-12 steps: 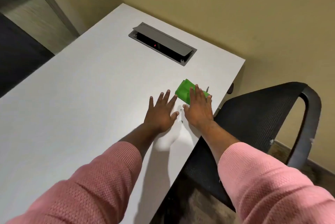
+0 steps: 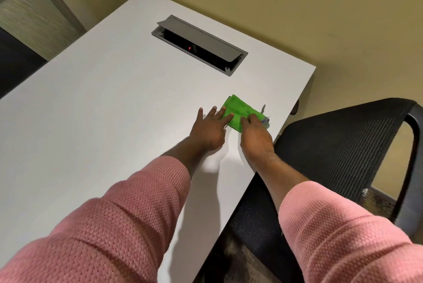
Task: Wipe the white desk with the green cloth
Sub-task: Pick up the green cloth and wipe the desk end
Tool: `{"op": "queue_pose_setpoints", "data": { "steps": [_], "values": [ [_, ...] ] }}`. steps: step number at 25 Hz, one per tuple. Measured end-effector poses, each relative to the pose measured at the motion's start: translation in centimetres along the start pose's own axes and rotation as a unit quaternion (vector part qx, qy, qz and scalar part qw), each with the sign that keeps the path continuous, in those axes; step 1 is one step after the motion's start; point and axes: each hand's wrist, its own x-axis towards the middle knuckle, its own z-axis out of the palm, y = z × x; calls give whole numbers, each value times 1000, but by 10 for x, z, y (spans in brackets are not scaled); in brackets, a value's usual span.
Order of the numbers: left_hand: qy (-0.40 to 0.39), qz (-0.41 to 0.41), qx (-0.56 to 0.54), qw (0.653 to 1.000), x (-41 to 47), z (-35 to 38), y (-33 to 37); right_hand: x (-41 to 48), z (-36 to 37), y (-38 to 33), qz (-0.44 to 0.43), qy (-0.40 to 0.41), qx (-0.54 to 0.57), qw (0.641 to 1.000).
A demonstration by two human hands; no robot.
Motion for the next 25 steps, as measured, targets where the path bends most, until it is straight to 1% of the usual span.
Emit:
{"op": "queue_pose_setpoints", "data": {
  "steps": [6, 8, 11, 16, 19, 21, 25],
  "values": [
    [28, -2, 14, 1000, 4, -1, -2, -2, -6, 5, -3, 39, 21, 999],
    [62, -8, 14, 998, 2, -7, 1, -2, -14, 2, -16, 57, 43, 997],
    [134, -14, 29, 990, -5, -19, -1, -7, -26, -4, -47, 97, 75, 991],
    [177, 11, 11, 984, -42, -53, -7, -34, -51, -15, -81, 120, 88, 986],
    [200, 11, -6, 980, -82, -70, -11, -64, -66, -35, -107, 155, 66, 980],
    [209, 13, -21, 978, -115, -81, -17, -89, -74, -52, -115, 148, 55, 981],
    [199, 27, -26, 979, -186, -93, -30, -144, -74, -93, -118, 104, 32, 987]
  ]
}}
